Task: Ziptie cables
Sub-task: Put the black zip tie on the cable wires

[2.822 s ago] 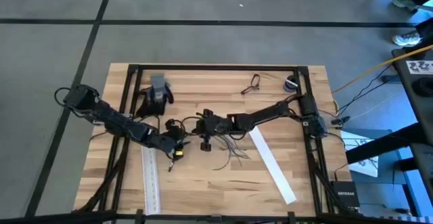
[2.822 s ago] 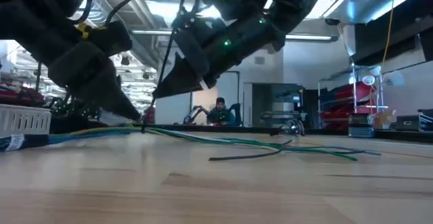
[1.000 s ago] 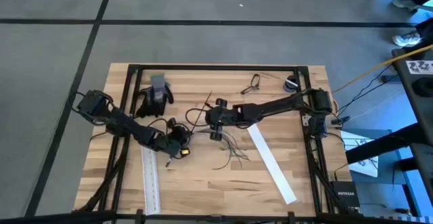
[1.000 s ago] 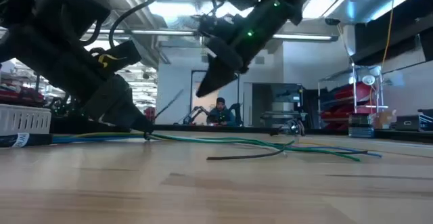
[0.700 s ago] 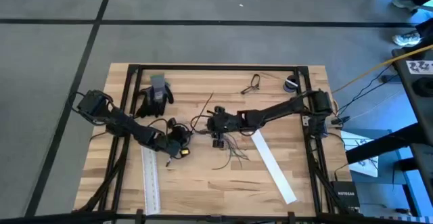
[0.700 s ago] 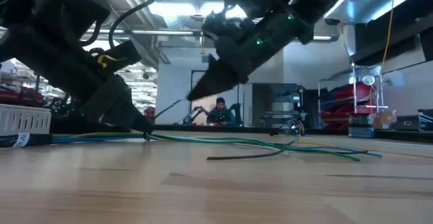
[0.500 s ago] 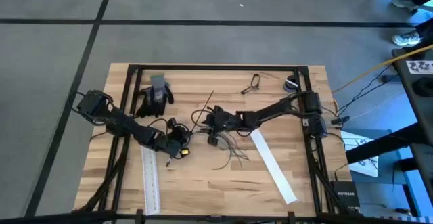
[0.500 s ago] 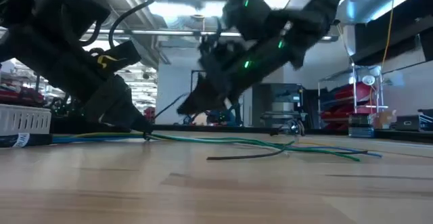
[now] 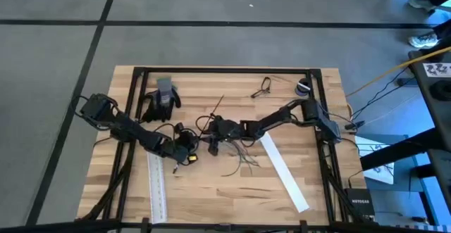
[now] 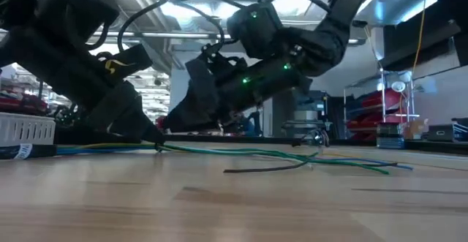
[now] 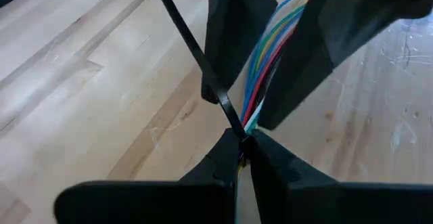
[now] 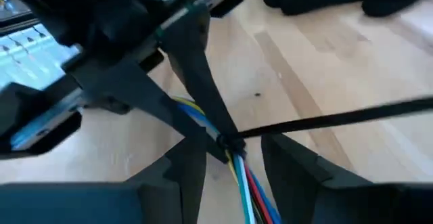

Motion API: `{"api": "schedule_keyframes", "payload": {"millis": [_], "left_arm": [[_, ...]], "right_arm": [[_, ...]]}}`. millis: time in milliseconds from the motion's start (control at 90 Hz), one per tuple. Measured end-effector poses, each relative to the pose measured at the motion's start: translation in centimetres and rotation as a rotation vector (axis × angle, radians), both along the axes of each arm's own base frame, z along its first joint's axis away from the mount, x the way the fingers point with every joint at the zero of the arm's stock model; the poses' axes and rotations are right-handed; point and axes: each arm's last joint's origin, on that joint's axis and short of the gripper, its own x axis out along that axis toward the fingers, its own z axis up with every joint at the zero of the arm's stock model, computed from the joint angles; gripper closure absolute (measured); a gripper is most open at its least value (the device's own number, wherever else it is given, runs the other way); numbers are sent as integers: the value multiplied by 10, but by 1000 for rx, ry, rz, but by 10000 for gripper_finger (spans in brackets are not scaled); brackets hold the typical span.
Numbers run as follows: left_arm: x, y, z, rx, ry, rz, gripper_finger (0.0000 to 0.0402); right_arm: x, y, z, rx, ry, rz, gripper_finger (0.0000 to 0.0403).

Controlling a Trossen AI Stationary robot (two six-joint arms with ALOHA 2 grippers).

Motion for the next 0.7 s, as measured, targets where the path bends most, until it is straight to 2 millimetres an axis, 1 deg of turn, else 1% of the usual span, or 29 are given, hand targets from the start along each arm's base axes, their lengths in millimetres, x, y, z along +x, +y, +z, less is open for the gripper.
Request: {"api": "schedule_keyframes", "payload": {"millis": [122, 267, 389, 533, 700], "left_arm": [[0, 0, 0, 4, 3, -4, 394], [0, 0, 0, 4, 3, -4, 394], [0, 0, 0, 4, 3, -3, 394], [0, 0, 0, 3, 3, -1, 394], [0, 0, 0, 5, 4, -2, 394]], "right_arm": [[1, 0, 1, 0, -1, -5, 282], [1, -1, 1, 7, -5, -36, 309], [1, -1, 1, 6, -3, -41, 340], [1, -2, 1, -63, -3, -46, 394], [1, -2, 1, -101, 0, -46, 401]]}}
